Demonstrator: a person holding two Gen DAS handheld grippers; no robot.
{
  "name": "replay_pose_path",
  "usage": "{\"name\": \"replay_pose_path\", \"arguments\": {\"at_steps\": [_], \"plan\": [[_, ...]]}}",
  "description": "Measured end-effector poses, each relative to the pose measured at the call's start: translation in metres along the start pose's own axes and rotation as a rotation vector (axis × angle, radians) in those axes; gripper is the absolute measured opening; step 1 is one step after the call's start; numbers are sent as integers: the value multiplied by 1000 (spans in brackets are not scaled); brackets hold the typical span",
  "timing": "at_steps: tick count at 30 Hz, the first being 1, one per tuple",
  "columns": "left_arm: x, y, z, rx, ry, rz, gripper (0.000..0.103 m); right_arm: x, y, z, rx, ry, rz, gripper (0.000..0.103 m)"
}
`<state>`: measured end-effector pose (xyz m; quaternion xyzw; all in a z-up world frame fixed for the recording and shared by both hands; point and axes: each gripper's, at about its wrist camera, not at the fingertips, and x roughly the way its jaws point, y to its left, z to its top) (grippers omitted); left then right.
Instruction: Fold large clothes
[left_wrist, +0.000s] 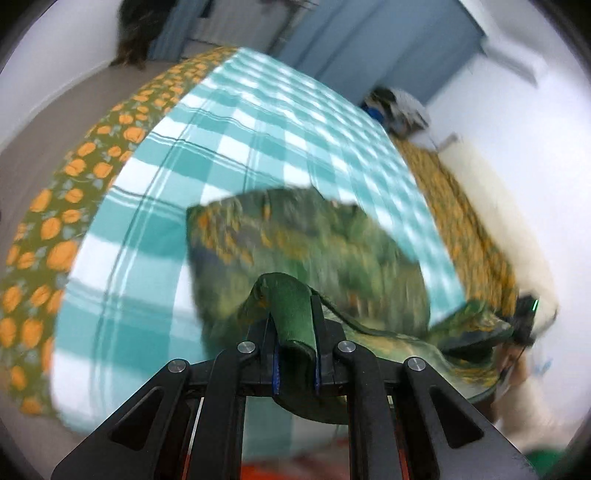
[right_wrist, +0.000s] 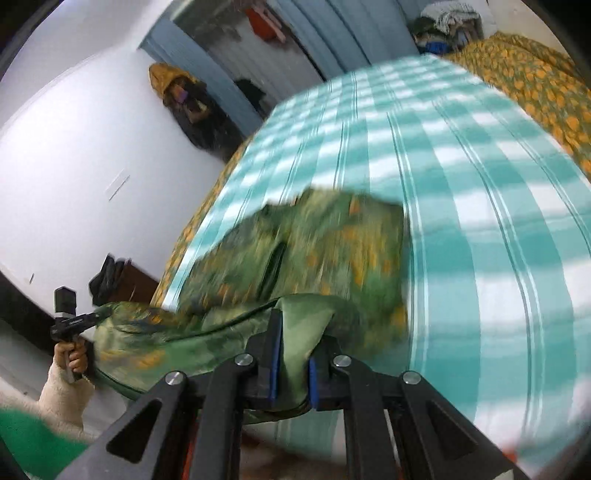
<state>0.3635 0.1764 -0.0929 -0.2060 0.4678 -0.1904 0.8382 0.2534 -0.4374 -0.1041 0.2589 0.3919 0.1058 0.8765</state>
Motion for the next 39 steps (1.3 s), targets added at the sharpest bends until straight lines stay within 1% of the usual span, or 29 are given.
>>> {"name": "replay_pose_path", "arguments": {"at_steps": [2, 5, 6, 7, 8, 9, 10, 12, 13, 14, 15, 16, 17, 18, 19, 20, 22, 24, 25, 26, 27, 29, 30, 31, 32, 33, 34, 37, 39], "plan": [[41, 15, 23, -51, -2, 31, 11, 36, -18, 18, 43, -24, -16, 12], [88, 24, 33, -61, 4, 108, 15, 76, -42, 26, 116, -43, -44, 12], [98, 26, 31, -71, 8, 118, 21, 88, -50, 25, 151, -48, -40, 15], [105, 28, 30, -78, 12, 124, 32, 98, -57, 22, 186, -53, -45, 15], [114, 30, 30, -89, 16, 131, 38, 105, -63, 19, 216, -59, -55, 17], [117, 32, 31, -101, 16, 126, 55, 111, -69, 16, 265, -65, -50, 21], [117, 33, 31, -118, 14, 111, 68, 115, -75, 13, 313, -69, -30, 28], [106, 36, 34, -151, -9, 47, 76, 114, -84, 12, 398, -86, -8, 54], [98, 38, 35, -164, -26, 7, 80, 110, -86, 13, 420, -98, 4, 58], [91, 40, 36, -173, -41, -13, 83, 106, -87, 15, 430, -107, 11, 67], [81, 42, 36, -175, -60, -21, 88, 98, -88, 19, 431, -118, 5, 73], [74, 45, 36, -166, -71, -13, 92, 91, -89, 22, 427, -132, 2, 74], [70, 46, 35, -149, -70, -3, 92, 84, -89, 25, 413, -145, 1, 74], [69, 47, 32, -117, -51, 7, 93, 81, -88, 28, 398, -148, -5, 75], [72, 46, 29, -84, -15, 15, 93, 77, -85, 32, 362, -141, -26, 75], [81, 46, 23, -44, 50, 19, 93, 76, -82, 34, 324, -129, -46, 75], [100, 43, 14, 4, 140, 49, 92, 85, -67, 38, 194, -62, -105, 75], [127, 34, 7, 83, 205, 116, 91, 97, -55, 38, 104, 3, -135, 75], [139, 27, 6, 126, 211, 161, 90, 105, -50, 38, 67, 32, -157, 75], [148, 24, 7, 150, 208, 198, 89, 120, -43, 39, 14, 73, -212, 75], [160, 20, 8, 164, 205, 229, 86, 129, -40, 39, -17, 99, -249, 75], [175, 17, 11, 144, 206, 233, 72, 149, -40, 38, -42, 149, -337, 75], [180, 16, 12, 124, 201, 225, 57, 158, -42, 37, -30, 160, -365, 75], [182, 13, 12, 116, 188, 248, 28, 163, -43, 36, -22, 160, -358, 75], [182, 11, 13, 120, 175, 293, 17, 162, -39, 35, -32, 143, -357, 54], [180, 10, 14, 114, 164, 310, 13, 159, -34, 35, -53, 126, -372, 22], [175, 8, 14, 108, 146, 304, 11, 155, -26, 35, -81, 114, -391, 16], [155, 2, 19, 110, 81, 305, 9, 144, 1, 37, -193, 86, -433, 14], [140, -5, 30, 94, 25, 303, 9, 135, 17, 45, -255, 50, -462, 13]]}}
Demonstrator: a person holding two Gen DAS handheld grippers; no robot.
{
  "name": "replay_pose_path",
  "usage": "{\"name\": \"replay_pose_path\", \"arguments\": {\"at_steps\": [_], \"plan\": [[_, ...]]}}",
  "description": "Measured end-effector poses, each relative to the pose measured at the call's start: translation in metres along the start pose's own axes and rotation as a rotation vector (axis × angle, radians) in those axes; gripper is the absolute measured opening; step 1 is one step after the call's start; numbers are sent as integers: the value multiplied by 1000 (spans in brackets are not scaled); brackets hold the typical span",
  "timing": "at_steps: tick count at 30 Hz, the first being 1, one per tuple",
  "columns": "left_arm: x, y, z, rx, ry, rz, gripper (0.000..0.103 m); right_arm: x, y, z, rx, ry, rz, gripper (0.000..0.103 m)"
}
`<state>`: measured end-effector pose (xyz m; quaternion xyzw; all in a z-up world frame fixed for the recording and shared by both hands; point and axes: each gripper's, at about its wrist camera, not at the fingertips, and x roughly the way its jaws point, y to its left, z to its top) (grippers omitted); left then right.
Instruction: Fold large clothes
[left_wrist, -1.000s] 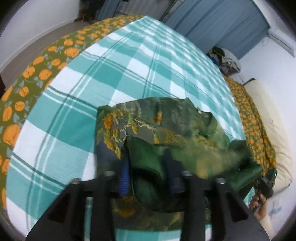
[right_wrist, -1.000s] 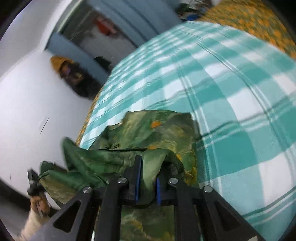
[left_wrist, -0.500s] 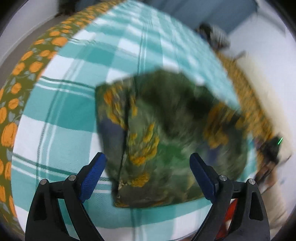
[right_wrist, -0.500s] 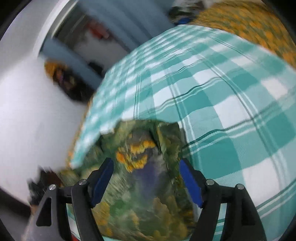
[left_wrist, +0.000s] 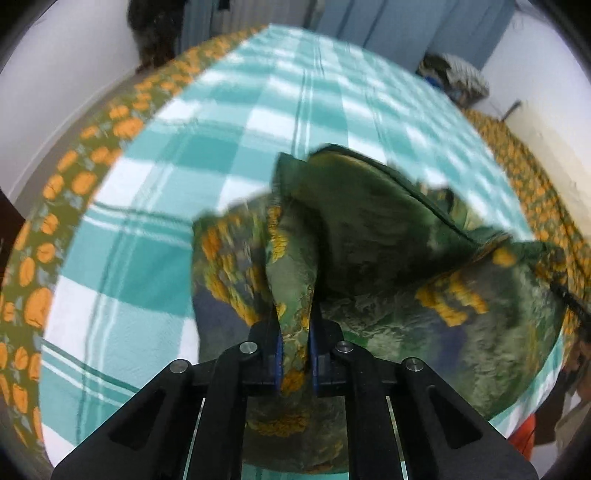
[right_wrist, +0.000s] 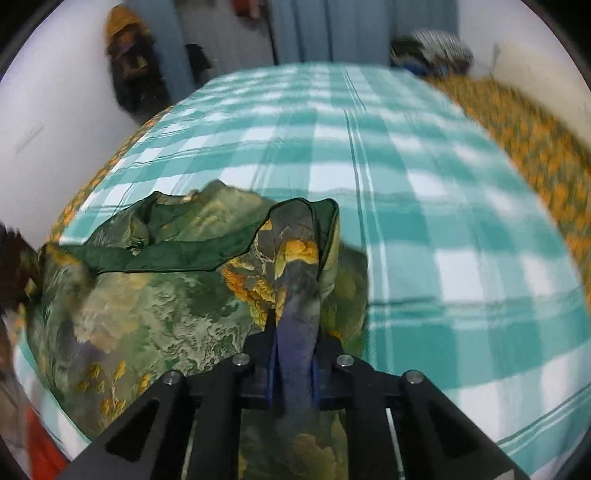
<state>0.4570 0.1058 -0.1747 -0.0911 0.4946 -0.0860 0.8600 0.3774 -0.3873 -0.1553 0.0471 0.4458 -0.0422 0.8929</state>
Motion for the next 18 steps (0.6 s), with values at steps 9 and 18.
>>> {"name": "replay_pose_path", "arguments": {"at_steps": [9, 18], "plan": [[-39, -40, 74, 52, -315, 129, 9, -34, 10, 98, -4, -246, -99, 13], [108, -11, 33, 59, -119, 316, 10, 90, -15, 73, 78, -36, -152, 13]]}}
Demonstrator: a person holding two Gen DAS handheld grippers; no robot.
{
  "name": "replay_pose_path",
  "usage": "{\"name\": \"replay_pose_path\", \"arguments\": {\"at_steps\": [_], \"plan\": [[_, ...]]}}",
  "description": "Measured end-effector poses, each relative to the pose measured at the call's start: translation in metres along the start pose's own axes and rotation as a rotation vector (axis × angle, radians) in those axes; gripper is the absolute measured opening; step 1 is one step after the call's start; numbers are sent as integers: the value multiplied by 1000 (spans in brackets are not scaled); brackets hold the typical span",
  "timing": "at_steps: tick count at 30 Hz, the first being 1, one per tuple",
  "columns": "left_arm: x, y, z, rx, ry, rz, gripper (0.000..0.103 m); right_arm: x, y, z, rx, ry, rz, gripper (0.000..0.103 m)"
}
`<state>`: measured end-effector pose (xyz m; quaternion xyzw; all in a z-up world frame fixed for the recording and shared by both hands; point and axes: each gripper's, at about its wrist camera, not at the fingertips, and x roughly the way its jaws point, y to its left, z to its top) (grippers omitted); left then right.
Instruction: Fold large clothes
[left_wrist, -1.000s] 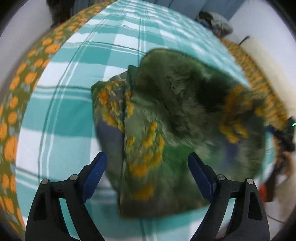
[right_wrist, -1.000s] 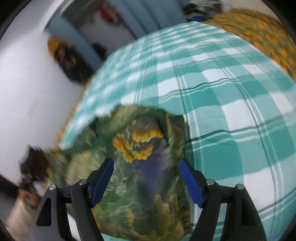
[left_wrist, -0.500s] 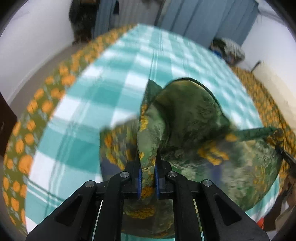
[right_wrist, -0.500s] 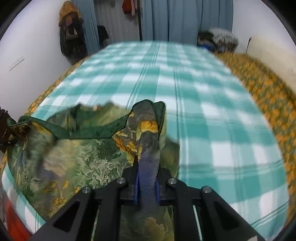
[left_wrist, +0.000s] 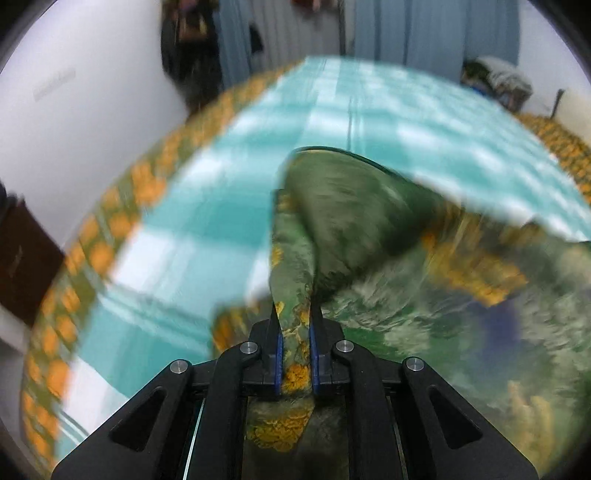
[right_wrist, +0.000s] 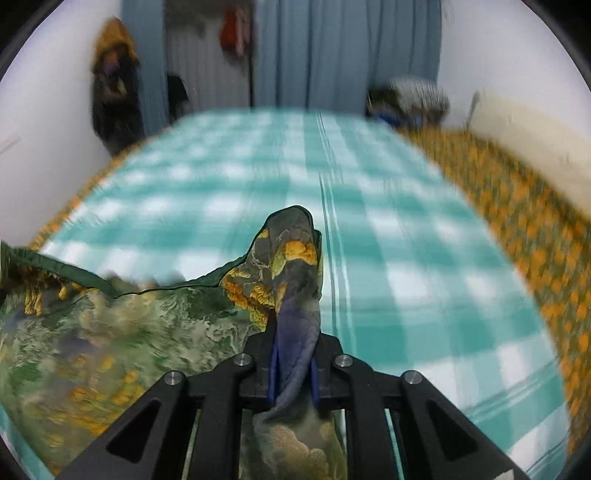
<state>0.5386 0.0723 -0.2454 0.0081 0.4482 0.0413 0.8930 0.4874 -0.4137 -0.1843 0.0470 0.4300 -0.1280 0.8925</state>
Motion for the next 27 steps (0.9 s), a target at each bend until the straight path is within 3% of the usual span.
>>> {"name": "replay_pose_path", "arguments": {"at_steps": [3, 6, 14, 23, 27], "plan": [[15, -3, -23, -10, -11, -7, 12, 45, -10, -36, 46, 98, 22, 13], [22, -5, -25, -15, -23, -16, 13, 62, -9, -58, 61, 84, 32, 13], [32, 1, -33, -73, -66, -86, 13, 72, -10, -68, 99, 41, 64, 14], [30, 0, -33, -65, -52, -84, 14, 74, -9, -69, 92, 35, 58, 15], [21, 0, -29, -49, -30, -73, 20, 67, -12, -66, 104, 44, 74, 16]]}}
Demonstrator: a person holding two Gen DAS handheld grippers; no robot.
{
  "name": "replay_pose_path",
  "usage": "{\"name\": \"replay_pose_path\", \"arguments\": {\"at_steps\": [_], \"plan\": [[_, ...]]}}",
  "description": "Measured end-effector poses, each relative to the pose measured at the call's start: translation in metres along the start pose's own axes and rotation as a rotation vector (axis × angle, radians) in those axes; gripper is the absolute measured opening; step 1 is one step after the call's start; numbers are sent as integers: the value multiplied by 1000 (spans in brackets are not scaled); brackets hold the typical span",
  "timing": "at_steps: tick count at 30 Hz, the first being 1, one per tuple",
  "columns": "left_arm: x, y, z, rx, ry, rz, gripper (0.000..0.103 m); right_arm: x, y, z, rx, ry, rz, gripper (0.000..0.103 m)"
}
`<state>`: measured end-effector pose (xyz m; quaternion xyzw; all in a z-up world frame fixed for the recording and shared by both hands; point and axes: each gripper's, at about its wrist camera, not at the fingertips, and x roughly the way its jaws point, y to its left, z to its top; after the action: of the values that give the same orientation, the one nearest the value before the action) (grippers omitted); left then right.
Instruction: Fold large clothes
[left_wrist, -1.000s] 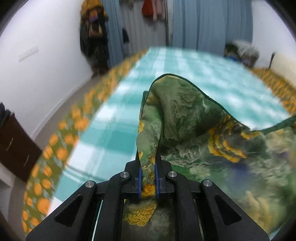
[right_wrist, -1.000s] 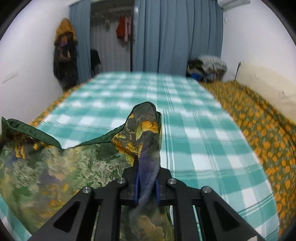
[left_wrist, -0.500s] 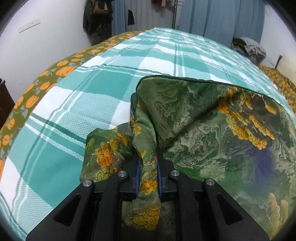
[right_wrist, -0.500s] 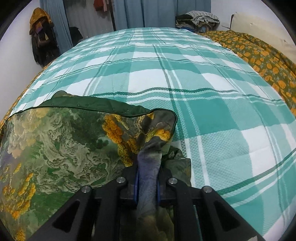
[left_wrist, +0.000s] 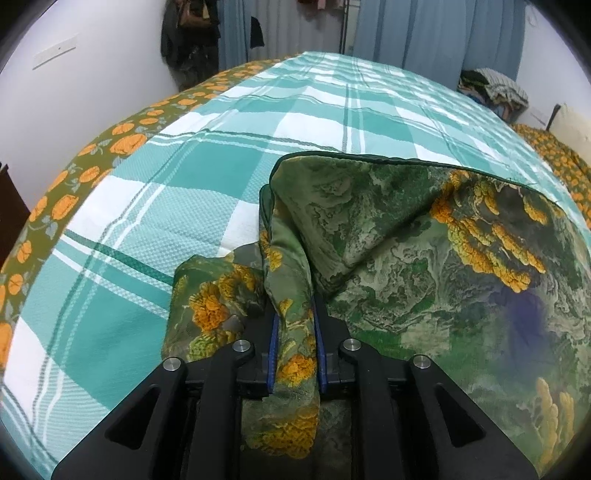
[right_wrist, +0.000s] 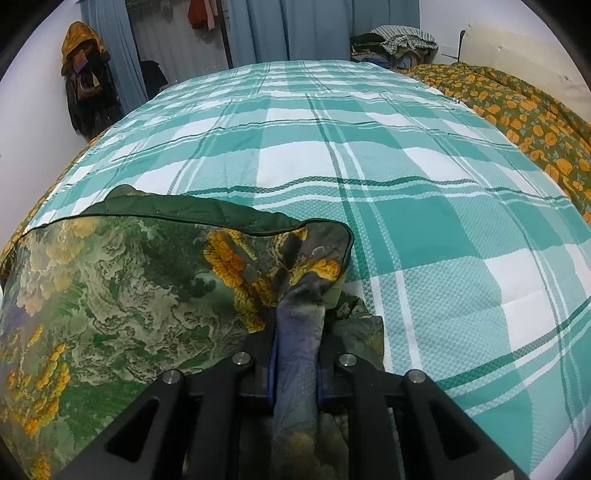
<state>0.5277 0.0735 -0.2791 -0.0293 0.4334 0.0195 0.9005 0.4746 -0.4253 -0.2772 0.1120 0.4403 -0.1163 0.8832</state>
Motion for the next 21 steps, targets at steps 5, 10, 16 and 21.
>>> {"name": "replay_pose_path", "arguments": {"at_steps": [5, 10, 16, 21], "plan": [[-29, 10, 2, -36, 19, -50, 71, -27, -11, 10, 36, 16, 16, 41], [-81, 14, -10, -11, -33, -112, 89, -87, -24, 11, 44, -72, 100, 65], [-103, 13, -35, 47, -33, -108, 92, -142, 6, -31, -144, -80, 228, 65], [-103, 26, -54, -20, 9, -111, 92, -112, 20, -74, -208, 37, 183, 65]]}}
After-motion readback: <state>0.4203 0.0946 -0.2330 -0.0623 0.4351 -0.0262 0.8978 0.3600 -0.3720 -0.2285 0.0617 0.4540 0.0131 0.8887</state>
